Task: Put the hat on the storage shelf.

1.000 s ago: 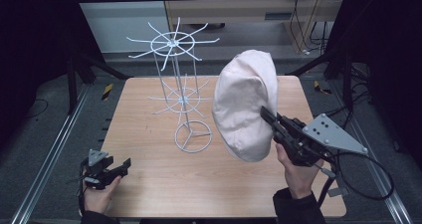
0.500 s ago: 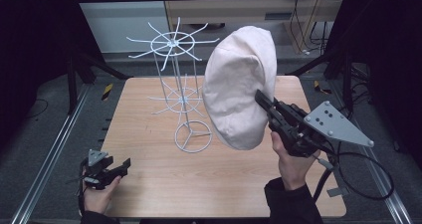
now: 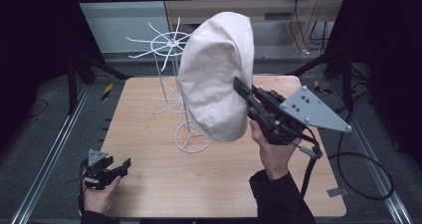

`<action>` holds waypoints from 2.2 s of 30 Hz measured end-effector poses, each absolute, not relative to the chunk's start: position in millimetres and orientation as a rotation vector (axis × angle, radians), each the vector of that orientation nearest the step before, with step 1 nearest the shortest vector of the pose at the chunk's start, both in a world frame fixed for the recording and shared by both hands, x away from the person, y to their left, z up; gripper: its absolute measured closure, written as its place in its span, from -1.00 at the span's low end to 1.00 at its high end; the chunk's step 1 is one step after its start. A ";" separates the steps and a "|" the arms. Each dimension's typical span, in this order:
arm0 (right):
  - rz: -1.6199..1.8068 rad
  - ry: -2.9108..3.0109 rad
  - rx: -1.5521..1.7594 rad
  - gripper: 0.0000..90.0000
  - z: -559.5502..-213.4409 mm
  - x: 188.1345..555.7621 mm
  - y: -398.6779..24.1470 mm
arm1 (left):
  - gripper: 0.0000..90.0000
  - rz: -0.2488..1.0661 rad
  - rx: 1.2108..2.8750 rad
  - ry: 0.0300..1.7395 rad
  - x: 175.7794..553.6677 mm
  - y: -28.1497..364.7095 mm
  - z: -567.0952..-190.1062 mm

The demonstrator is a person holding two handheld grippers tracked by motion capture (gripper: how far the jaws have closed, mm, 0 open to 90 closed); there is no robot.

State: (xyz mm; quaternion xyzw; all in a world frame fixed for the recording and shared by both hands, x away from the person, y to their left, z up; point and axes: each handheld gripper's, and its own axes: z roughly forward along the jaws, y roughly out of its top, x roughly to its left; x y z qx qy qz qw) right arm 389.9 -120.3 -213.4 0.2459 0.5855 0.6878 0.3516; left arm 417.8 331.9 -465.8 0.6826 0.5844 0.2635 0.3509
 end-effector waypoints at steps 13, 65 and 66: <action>1.701 1.611 0.640 0.94 -229.0 410.3 -90.2 | -0.29 0.682 1.766 1.510 417.4 331.8 -465.5; 1.576 1.797 0.804 0.45 -283.1 427.5 -90.8 | -0.29 0.675 1.783 1.512 418.4 330.4 -467.4; 1.573 1.789 0.806 0.38 -282.9 427.0 -92.1 | -0.29 0.675 1.783 1.512 418.4 330.3 -467.3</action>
